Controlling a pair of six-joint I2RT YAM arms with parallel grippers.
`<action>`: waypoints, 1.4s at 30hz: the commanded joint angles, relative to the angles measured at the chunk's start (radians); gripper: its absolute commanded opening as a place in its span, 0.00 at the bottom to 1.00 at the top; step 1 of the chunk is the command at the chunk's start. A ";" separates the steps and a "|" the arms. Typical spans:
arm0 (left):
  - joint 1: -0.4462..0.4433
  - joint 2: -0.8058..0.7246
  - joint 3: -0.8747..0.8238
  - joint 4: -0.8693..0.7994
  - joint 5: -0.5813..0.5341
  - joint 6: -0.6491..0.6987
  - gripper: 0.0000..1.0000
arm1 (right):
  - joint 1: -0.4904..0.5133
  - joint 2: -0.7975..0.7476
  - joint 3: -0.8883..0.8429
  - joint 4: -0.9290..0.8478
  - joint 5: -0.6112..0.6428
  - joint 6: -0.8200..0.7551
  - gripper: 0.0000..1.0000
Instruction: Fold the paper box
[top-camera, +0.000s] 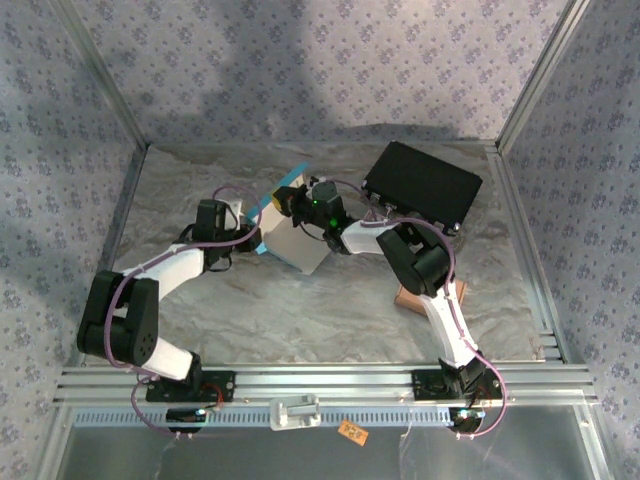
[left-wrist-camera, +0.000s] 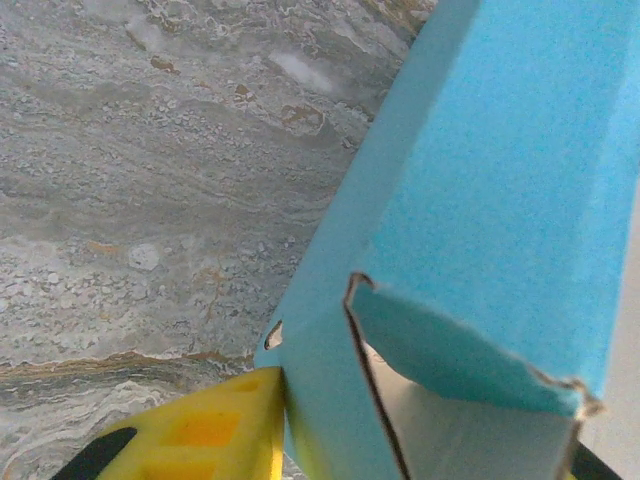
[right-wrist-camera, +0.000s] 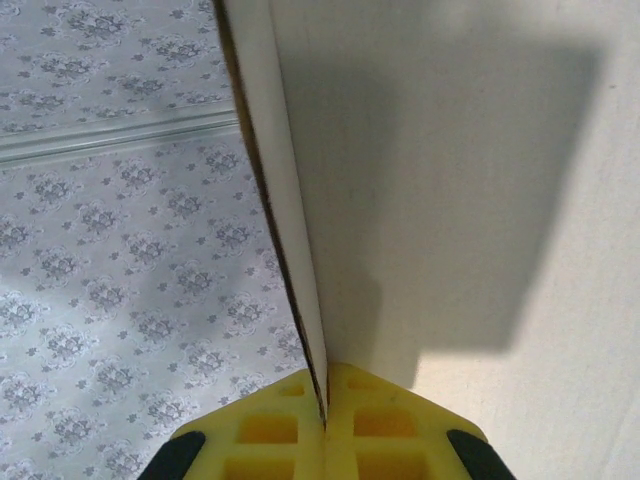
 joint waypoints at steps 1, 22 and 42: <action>-0.007 0.019 0.047 0.035 -0.036 -0.011 0.28 | 0.021 0.007 -0.024 -0.029 -0.052 0.024 0.00; 0.019 0.032 -0.042 0.318 0.112 -0.170 0.18 | 0.020 -0.031 -0.030 -0.065 -0.010 0.077 0.00; -0.113 0.045 0.017 0.135 -0.243 -0.160 0.26 | 0.075 -0.093 -0.096 -0.051 0.147 0.045 0.00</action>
